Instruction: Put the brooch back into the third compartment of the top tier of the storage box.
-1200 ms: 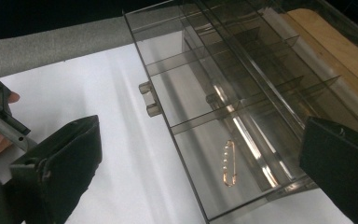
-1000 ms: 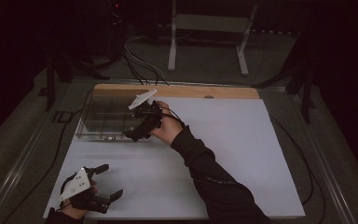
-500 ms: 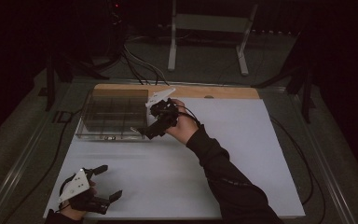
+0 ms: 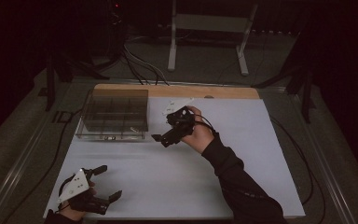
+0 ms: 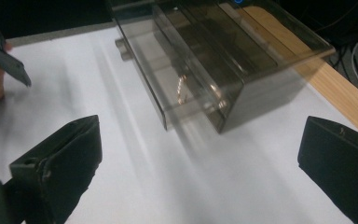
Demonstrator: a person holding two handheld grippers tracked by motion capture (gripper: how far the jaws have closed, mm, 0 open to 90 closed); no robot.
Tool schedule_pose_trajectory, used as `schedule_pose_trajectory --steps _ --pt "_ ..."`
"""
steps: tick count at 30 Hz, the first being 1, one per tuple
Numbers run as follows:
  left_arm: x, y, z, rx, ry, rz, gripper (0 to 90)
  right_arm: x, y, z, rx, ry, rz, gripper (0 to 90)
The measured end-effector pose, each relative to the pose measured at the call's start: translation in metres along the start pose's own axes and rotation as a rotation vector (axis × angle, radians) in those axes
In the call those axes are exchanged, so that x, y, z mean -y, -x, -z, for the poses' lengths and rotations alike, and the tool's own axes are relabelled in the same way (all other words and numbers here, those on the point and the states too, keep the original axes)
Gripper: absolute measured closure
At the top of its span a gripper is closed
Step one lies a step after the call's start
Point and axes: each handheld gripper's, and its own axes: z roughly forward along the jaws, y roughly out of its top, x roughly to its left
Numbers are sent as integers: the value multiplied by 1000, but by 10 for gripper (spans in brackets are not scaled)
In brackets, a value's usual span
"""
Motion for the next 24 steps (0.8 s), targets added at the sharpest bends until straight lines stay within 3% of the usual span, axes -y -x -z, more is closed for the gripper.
schedule_pose_trajectory --steps 11,24 --pt "0 0 0 -1 -1 0 6 47 5 10 27 -11 -49 0" --pt "0 1 0 -5 -7 -3 6 105 6 18 13 9 -134 0"
